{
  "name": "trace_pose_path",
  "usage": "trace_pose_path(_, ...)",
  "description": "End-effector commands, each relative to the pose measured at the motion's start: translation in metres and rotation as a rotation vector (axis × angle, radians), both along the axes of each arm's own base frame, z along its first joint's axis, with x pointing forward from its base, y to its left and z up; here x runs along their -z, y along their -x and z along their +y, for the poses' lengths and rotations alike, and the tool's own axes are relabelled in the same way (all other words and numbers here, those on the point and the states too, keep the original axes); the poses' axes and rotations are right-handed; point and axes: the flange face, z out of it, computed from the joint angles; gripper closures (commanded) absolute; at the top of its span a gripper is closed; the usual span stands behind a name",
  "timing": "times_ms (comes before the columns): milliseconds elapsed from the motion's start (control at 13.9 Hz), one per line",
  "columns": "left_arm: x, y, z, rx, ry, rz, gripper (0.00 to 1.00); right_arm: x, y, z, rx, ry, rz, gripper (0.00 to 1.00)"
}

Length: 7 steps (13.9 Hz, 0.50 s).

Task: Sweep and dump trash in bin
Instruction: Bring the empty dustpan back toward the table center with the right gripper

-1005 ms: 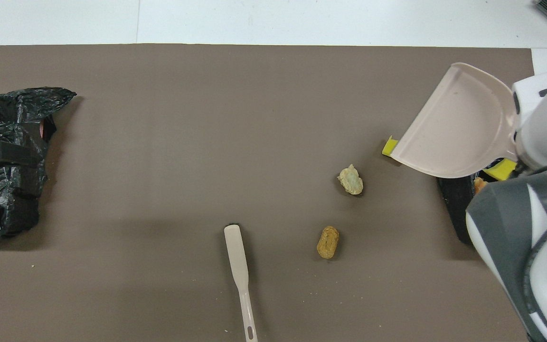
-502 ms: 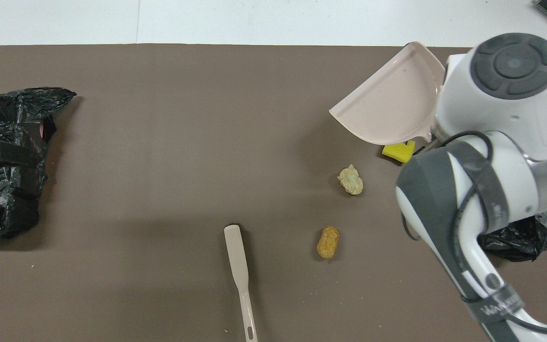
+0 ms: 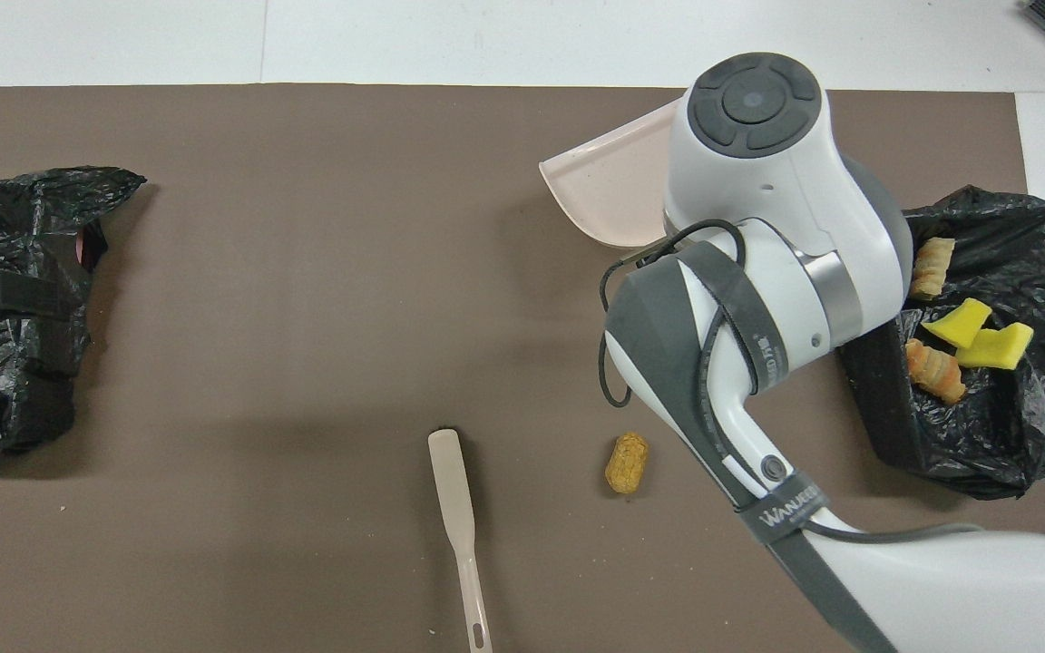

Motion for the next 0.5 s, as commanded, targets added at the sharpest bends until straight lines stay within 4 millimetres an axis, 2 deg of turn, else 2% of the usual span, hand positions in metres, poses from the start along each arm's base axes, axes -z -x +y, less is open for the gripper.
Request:
trace_pose_path(0,-0.005,-0.002,0.000,0.002,-0.018,0.001,0.00,0.000,-0.012,0.017,0.138,-0.095,0.013,1.00)
trace_pose_path(144,-0.005,-0.002,0.000,0.002,-0.018,0.001,0.00,0.013,-0.017,0.028,0.257,-0.158,0.014,1.00)
trace_pose_path(287,-0.009,0.000,0.005,-0.007,-0.017,-0.004,0.00,0.022,-0.009,0.057,0.257,-0.165,0.009,1.00)
trace_pose_path(431,-0.012,0.002,0.004,0.002,-0.019,-0.012,0.00,0.026,-0.011,0.062,0.281,-0.195,0.005,1.00)
